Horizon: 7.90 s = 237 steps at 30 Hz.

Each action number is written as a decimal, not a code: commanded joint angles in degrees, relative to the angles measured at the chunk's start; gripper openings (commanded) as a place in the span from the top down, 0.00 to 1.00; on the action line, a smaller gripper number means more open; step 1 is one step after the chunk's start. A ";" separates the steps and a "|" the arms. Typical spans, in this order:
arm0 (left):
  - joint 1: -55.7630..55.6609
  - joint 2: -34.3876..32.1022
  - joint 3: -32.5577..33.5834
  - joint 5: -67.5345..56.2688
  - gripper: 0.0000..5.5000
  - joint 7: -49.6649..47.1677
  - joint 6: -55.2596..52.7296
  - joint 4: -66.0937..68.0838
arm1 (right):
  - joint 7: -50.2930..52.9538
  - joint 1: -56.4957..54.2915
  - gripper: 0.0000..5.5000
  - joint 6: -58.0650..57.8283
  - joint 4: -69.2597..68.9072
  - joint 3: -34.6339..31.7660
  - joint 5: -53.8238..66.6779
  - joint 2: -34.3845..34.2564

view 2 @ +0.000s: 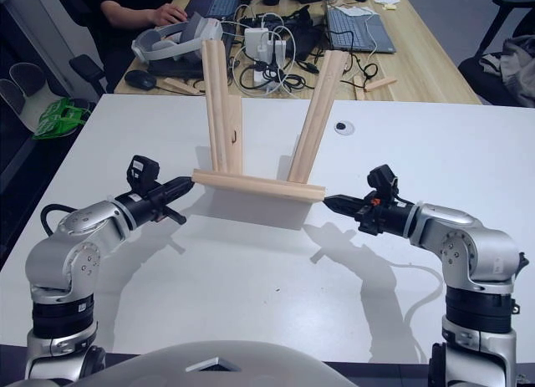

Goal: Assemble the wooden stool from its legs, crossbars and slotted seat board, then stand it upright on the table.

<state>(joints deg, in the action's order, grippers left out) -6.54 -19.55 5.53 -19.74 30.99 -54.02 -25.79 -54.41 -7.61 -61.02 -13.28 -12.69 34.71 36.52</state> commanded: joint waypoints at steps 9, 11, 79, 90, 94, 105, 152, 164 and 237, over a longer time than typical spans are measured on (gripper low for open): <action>-3.23 5.98 -5.49 -12.30 0.99 6.60 -1.23 -6.13 | -3.30 -2.90 1.00 -2.60 -4.89 4.04 9.40 -4.66; -3.49 6.28 -5.19 -12.72 0.99 6.56 -1.53 -6.34 | -3.31 -2.91 1.00 -2.93 -5.03 3.91 9.80 -4.65; 1.02 -34.04 -10.94 2.28 0.72 38.28 40.12 19.62 | -16.02 -0.19 0.53 31.24 24.65 9.59 -12.02 16.12; 4.80 -27.38 -16.22 13.10 0.44 33.98 60.36 18.40 | -11.92 -0.98 0.25 63.86 31.49 15.82 -27.94 13.36; 2.95 -24.21 -20.91 12.65 0.44 34.10 50.43 17.30 | -13.70 -3.28 0.25 63.74 33.79 17.66 -27.77 11.25; -2.35 -19.42 -27.21 16.66 0.44 30.46 37.36 14.32 | -17.47 -8.10 0.25 62.43 35.59 22.18 -30.16 10.23; -1.55 -13.59 -24.51 12.88 0.44 14.72 18.15 7.52 | -17.70 -9.78 0.25 53.83 34.62 20.15 -24.15 4.52; -2.66 -13.61 -22.80 10.59 0.48 14.95 15.97 8.24 | -20.59 -6.94 0.35 46.50 27.89 20.52 -22.48 7.20; -44.33 14.96 37.03 -30.63 0.70 -23.19 -38.47 23.74 | 40.05 -21.95 0.72 -10.71 1.74 -19.35 44.83 -25.93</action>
<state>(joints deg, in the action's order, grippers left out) -48.48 -10.20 43.86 -48.63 11.38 -90.15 -1.62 -15.25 -27.22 -71.58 -7.81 -35.48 71.93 13.86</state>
